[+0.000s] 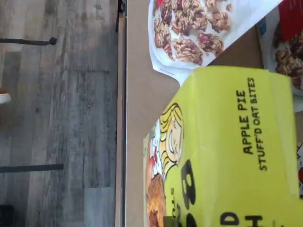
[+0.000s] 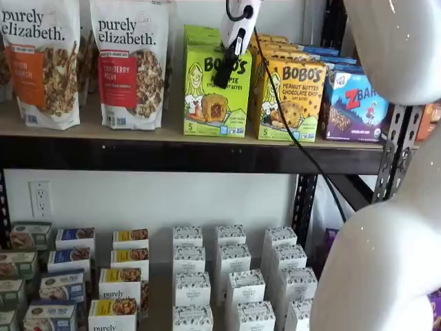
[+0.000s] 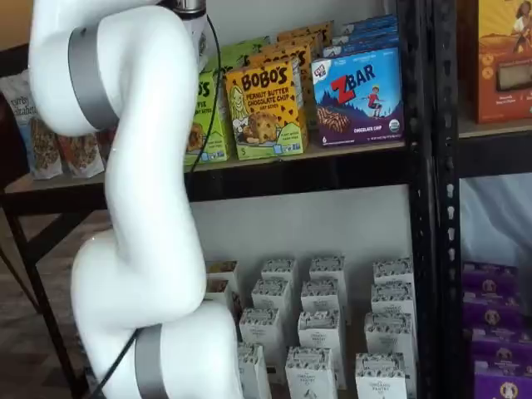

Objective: Pick the green box on the top shelf, the fourth from the left

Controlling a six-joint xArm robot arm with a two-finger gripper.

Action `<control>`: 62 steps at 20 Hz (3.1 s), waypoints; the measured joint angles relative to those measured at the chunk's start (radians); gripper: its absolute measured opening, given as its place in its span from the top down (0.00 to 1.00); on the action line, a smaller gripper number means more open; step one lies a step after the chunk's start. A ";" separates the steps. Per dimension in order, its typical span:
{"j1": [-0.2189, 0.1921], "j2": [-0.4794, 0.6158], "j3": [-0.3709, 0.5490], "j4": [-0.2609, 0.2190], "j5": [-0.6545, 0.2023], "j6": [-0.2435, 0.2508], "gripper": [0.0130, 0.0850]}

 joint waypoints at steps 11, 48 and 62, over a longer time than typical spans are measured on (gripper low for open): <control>-0.004 0.009 -0.015 0.008 0.024 -0.002 0.72; -0.048 -0.127 -0.027 0.013 0.246 -0.008 0.72; -0.098 -0.210 0.011 0.030 0.304 -0.041 0.72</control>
